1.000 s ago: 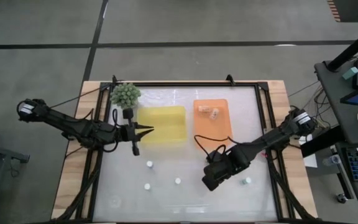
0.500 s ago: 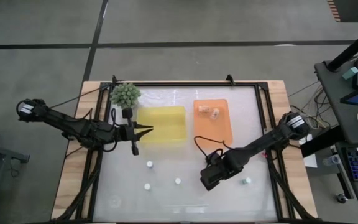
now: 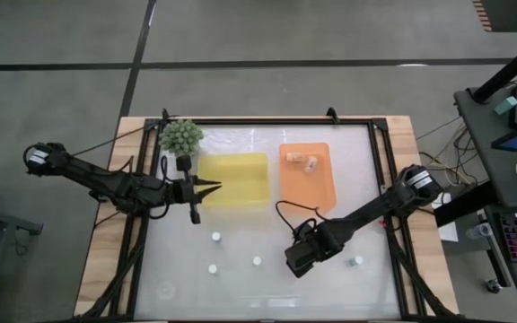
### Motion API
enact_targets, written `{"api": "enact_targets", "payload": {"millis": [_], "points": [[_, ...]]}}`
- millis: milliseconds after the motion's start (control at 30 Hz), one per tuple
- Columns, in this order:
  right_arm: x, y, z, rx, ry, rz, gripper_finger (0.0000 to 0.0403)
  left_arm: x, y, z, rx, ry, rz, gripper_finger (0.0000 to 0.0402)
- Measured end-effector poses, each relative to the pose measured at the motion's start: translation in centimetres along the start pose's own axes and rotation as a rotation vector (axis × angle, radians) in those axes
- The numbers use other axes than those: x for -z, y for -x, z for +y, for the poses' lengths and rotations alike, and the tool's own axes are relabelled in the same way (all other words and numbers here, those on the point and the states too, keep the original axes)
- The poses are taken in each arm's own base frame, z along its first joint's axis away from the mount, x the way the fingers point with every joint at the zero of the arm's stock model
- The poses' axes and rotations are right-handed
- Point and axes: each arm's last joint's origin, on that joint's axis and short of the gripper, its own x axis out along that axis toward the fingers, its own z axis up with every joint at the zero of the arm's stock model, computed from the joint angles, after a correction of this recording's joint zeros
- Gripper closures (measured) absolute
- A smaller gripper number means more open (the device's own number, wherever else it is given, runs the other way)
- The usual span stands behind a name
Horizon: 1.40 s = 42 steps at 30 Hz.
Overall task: Pick and place medicine bottles into bin by pill shape (circle, oval)
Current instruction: Put the bottom yellow pill bottle into the yellow bin
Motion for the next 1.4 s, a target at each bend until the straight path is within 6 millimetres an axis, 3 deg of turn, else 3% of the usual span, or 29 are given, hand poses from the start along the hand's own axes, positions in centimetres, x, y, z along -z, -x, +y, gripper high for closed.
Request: {"api": "enact_targets", "payload": {"millis": [333, 733, 933, 1200, 1400], "points": [[-0.1, -0.7, 0.2, 0.008, -0.003, 0.002, 0.0197, 0.0, 0.0, 0.0, 0.000, 0.001, -0.001, 0.0382], [-0.1, -0.9, 0.3, 0.004, -0.005, 0.019, 0.0303, 0.0, 0.0, 0.0, 0.000, 0.000, 0.000, 0.0382], [-0.3, -0.5, -0.1, 0.024, -0.006, 0.032, 0.0301, 0.0, 0.0, 0.0, 0.000, 0.000, 0.000, 0.0382], [-1.2, 4.6, 0.9, -0.056, 0.071, 0.006, 0.0296, 0.0, 0.1, 0.1, -0.002, 0.000, -0.004, 0.0382], [-3.9, 9.3, 2.0, -0.148, 0.159, -0.100, 0.0298, 0.2, 0.3, 0.2, -0.003, -0.012, -0.006, 0.0382]]}}
